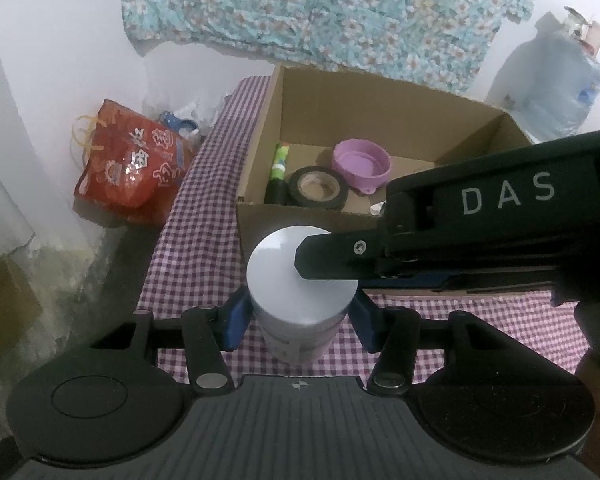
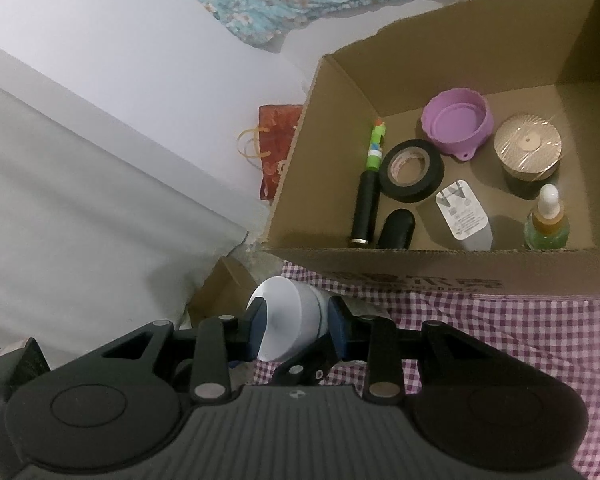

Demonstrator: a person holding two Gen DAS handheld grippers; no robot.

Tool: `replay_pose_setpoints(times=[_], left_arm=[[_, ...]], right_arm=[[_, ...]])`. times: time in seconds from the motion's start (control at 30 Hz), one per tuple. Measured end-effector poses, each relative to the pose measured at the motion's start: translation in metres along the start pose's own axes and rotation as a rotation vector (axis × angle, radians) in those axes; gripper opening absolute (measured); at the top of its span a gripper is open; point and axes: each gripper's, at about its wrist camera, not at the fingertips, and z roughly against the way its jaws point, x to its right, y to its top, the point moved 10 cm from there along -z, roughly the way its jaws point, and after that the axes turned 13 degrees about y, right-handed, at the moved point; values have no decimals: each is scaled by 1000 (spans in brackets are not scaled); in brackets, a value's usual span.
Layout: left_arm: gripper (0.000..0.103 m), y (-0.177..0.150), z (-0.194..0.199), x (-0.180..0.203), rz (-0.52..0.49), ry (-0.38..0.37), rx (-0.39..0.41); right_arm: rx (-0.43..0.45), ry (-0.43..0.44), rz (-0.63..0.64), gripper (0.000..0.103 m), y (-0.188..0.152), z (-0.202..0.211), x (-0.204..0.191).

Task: Organize rigid objects
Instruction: 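Lower the right tool onto the white pill bottle cap and grasp it, then lift the white pill bottle, carry it into the box and release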

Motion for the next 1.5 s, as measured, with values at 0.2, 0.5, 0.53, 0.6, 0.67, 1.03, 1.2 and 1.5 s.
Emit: replay_pose_setpoints(times=[0.2, 0.5, 0.53, 0.6, 0.67, 1.03, 1.2, 1.5], left_arm=[[53, 2, 15, 1, -8, 10, 23], [52, 41, 66, 8, -59, 24, 152], [53, 50, 72, 12, -69, 23, 172], [53, 67, 81, 24, -92, 23, 208], [53, 84, 87, 40, -115, 10, 235], [53, 127, 42, 157, -190, -192, 153], [53, 112, 4, 200, -252, -216, 67], [53, 83, -31, 228, -326, -223, -28]], right_arm=[[14, 17, 18, 36, -2, 12, -13], [110, 89, 87, 37, 24, 56, -56], [126, 97, 94, 37, 31, 63, -59], [158, 110, 104, 37, 45, 77, -63], [192, 116, 102, 37, 63, 92, -62], [284, -7, 25, 37, 135, 156, 30], [269, -35, -64, 37, 137, 155, 91], [225, -108, -80, 37, 124, 149, 145]])
